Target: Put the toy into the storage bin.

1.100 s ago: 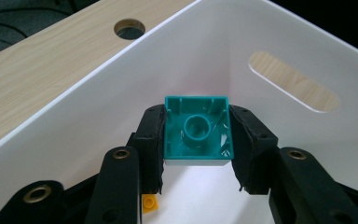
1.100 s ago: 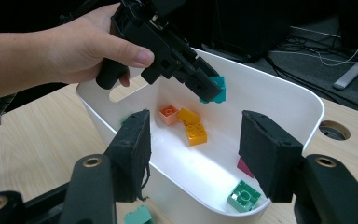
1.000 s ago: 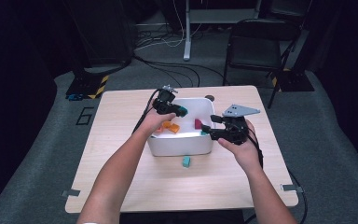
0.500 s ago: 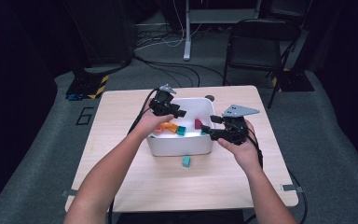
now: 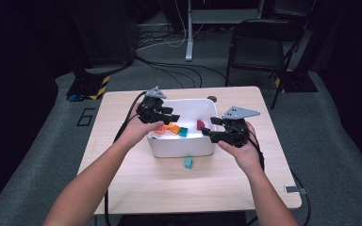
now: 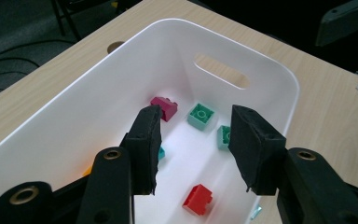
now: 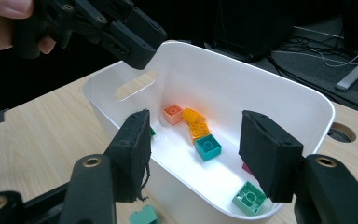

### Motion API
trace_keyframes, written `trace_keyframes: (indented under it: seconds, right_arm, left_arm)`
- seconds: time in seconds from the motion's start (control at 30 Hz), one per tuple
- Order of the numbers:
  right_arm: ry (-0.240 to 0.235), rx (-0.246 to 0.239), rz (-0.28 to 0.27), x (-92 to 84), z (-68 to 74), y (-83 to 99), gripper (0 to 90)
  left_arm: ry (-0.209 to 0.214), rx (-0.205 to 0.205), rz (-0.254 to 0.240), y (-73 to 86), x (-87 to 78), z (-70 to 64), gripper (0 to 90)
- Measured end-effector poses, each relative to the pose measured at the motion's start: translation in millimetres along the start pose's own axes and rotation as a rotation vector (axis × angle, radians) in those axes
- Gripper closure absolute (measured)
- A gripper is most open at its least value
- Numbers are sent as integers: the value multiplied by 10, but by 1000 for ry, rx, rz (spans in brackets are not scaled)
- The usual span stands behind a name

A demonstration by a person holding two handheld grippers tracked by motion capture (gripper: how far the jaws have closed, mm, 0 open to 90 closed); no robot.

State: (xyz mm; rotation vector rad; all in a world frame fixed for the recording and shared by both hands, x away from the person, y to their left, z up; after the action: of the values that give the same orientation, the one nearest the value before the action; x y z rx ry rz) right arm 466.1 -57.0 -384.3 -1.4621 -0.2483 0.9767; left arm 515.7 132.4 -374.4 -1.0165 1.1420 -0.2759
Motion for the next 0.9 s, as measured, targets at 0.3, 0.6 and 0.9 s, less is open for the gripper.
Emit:
trace_keyframes:
  seconds: [0.3,0.6,0.9]
  right_arm:
    - [-12,-20,9,31,99,5,427]
    - [-8,-12,-1,6,68,-8,427]
    - [-8,-18,-1,7,72,-7,427]
  left_arm:
    - [29,26,-21,84,-45,-243,536]
    - [56,40,-25,243,-50,-429,550]
    - [67,34,-13,466,19,-536,549]
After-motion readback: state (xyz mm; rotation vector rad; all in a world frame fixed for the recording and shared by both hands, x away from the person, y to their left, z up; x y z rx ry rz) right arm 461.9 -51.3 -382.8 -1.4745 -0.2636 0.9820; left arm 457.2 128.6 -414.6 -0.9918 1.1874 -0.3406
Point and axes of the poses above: each handheld gripper's, and its own axes: x roughly forward along the jaws, y roughly out of its underside, z roughly to its left, the point moved 7 cm from there along x, roughly forward along the jaws, and after that the axes turned 7 degrees about x, right-handed, at the moved point
